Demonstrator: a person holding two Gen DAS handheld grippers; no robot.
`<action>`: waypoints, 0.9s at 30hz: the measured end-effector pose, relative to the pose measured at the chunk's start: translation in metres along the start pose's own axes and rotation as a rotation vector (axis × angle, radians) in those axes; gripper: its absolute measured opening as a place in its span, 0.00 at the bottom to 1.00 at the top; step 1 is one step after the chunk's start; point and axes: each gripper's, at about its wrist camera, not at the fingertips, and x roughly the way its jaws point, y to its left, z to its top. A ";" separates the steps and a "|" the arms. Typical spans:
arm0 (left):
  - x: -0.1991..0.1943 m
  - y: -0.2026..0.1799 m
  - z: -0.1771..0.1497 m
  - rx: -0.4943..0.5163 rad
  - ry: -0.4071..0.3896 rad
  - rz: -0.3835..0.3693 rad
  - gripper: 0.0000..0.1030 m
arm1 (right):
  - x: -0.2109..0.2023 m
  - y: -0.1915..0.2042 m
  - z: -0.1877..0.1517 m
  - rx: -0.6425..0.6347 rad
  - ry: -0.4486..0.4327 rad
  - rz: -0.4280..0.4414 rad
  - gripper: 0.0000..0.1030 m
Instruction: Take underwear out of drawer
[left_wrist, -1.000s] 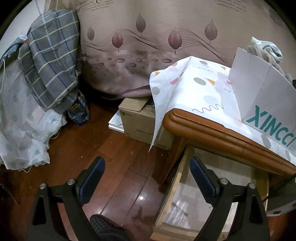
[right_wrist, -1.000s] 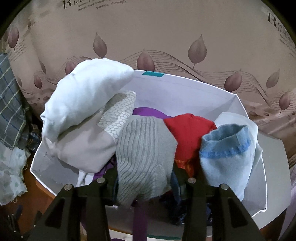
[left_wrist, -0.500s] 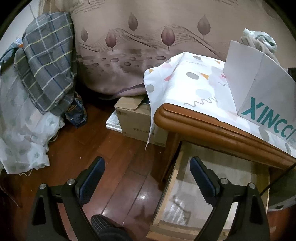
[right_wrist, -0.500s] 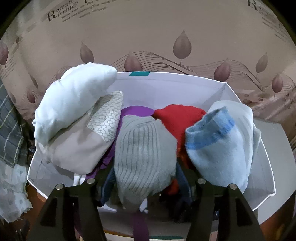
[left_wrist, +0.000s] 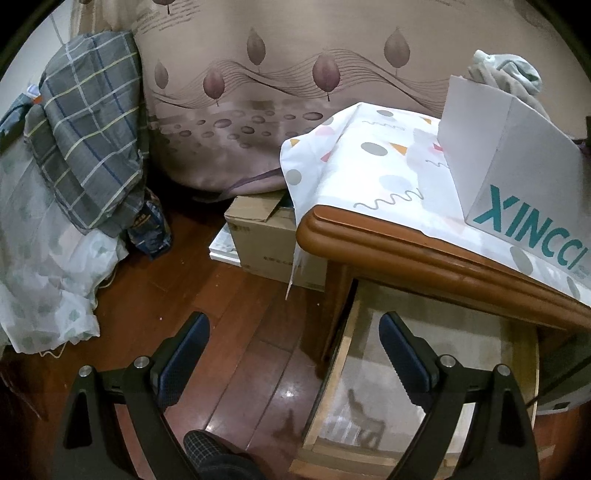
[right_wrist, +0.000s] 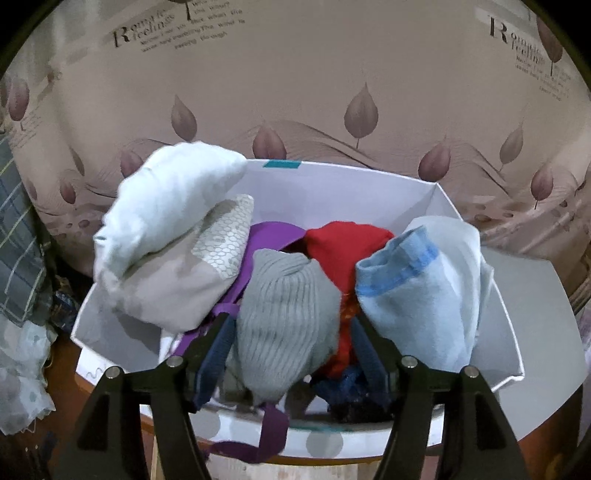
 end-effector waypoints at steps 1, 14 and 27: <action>0.000 -0.001 0.000 0.004 -0.001 0.002 0.89 | -0.004 0.000 0.000 -0.005 -0.003 0.007 0.66; -0.007 -0.015 -0.005 0.060 -0.025 0.009 0.89 | -0.056 -0.003 -0.023 -0.068 -0.053 0.051 0.66; -0.018 -0.041 -0.023 0.133 -0.030 -0.039 0.89 | -0.057 -0.027 -0.159 -0.100 0.032 0.059 0.66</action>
